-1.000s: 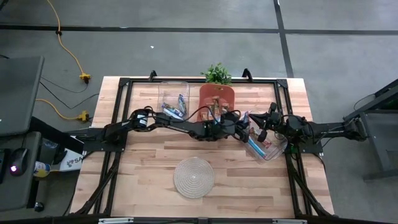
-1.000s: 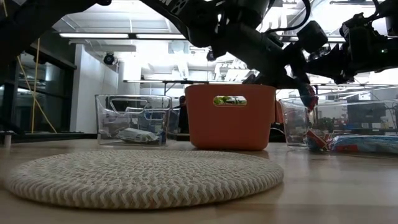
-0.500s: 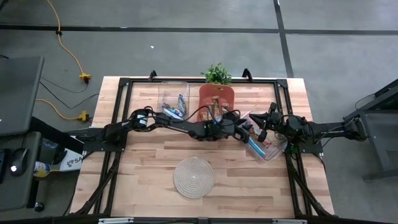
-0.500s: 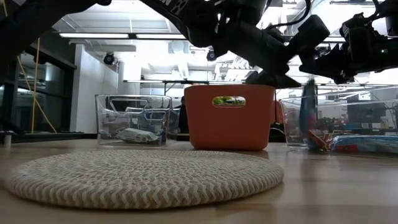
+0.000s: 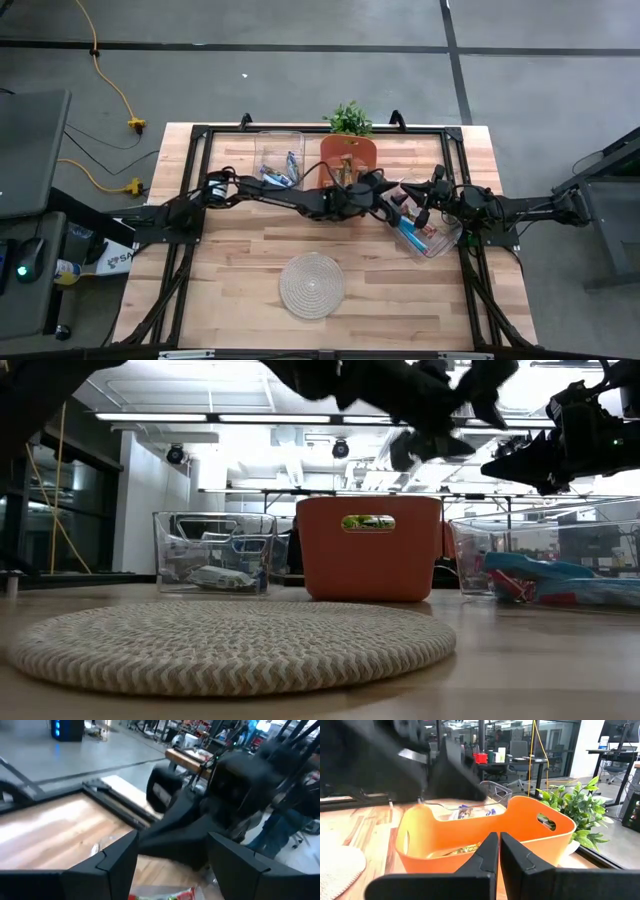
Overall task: Pick and place Granola Bars by type
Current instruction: Return to Home Position
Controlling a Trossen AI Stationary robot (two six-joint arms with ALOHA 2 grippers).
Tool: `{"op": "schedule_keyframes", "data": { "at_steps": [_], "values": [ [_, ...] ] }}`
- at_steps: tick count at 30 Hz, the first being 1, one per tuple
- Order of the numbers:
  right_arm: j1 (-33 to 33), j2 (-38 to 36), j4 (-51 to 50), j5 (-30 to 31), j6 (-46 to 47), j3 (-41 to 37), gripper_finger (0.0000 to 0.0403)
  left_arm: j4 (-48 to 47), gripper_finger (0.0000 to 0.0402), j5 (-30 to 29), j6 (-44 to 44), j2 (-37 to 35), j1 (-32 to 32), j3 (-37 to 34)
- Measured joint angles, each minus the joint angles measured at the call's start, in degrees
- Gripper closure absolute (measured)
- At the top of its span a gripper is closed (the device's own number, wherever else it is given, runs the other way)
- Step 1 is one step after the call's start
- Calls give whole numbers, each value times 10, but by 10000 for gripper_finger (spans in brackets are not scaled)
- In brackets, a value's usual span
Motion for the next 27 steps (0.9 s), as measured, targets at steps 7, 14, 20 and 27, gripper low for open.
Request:
{"op": "schedule_keyframes", "data": {
  "at_steps": [7, 14, 20, 27],
  "values": [
    [0, 0, 0, 0, 0, 0, 402, -46, 172, -1, 51, -64, 0, 0],
    [0, 0, 0, 0, 0, 0, 402, -112, 172, 51, 96, -142, -1, 0],
    [0, 0, 1, 0, 0, 0, 402, -146, 172, 187, 111, -215, 0, 1],
    [0, 0, -1, 0, 0, 0, 402, -264, 172, 209, 187, -318, 0, 0]
  ]
}}
